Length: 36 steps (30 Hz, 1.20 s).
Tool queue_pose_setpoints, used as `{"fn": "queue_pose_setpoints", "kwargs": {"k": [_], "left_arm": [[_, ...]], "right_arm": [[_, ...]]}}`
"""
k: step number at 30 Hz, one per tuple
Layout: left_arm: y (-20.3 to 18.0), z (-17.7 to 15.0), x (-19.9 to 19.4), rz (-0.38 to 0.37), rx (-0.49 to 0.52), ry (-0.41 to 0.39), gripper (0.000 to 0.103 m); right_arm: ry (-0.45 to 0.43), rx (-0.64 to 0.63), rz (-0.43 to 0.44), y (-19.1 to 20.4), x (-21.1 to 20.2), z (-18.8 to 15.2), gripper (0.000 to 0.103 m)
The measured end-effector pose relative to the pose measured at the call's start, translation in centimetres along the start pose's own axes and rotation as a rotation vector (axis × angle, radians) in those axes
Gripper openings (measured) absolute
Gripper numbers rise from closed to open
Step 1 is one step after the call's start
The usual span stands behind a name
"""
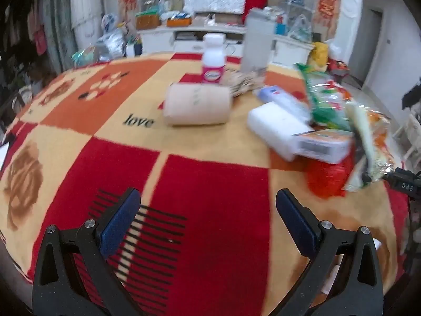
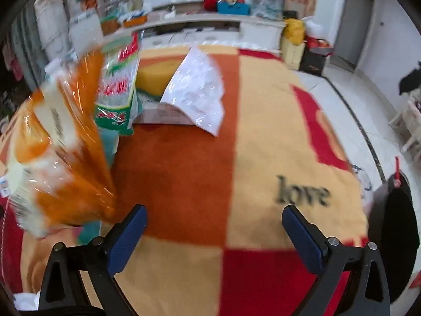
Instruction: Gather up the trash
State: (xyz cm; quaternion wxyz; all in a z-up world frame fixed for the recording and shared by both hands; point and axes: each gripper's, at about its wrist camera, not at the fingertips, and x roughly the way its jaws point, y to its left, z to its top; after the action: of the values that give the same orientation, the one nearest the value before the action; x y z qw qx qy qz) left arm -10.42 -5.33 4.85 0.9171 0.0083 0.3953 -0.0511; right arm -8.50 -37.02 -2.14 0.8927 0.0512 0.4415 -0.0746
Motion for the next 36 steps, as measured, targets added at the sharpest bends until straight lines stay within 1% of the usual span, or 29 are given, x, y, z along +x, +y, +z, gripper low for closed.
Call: {"fn": "queue_pose_setpoints", "kwargs": {"k": [2, 4, 6, 8, 12, 15, 24, 36], "left_arm": [[-1.0, 0.2, -1.1, -0.013, 0.013, -0.030, 0.102], [-1.7, 0.5, -2.0, -0.032, 0.012, -0.056, 0.102], [-2.4, 1.0, -3.3, -0.054, 0.006, -0.097, 0.102], [-2.8, 1.5, -4.1, -0.068, 0.001, -0.127, 0.102], [-3.6, 2.2, -5.8, -0.088, -0.006, -0.175, 0.102], [-3.9, 2.3, -6.8, -0.091, -0.007, -0.210, 0.102], [-4.1, 2.7, -8.2, -0.082, -0.002, -0.260, 0.102], [-4.2, 2.9, -8.5, -0.081, -0.005, -0.278, 0.102]], "right_arm": [[-0.049, 0.034, 0.016, -0.3, -2.3, -0.6, 0.102], [-0.080, 0.031, 0.026, 0.0, -4.6, -1.1, 0.102], [-0.153, 0.029, 0.028, 0.6, -7.4, -1.6, 0.102], [-0.218, 0.028, 0.036, 1.2, -9.4, -1.6, 0.102], [-0.303, -0.009, 0.052, 3.2, -12.5, -1.7, 0.102], [-0.347, -0.039, 0.063, 4.8, -13.9, -1.7, 0.102], [-0.427, -0.056, 0.088, 6.3, -15.8, -1.5, 0.102], [-0.455, -0.055, 0.095, 6.5, -16.5, -1.3, 0.102]]}}
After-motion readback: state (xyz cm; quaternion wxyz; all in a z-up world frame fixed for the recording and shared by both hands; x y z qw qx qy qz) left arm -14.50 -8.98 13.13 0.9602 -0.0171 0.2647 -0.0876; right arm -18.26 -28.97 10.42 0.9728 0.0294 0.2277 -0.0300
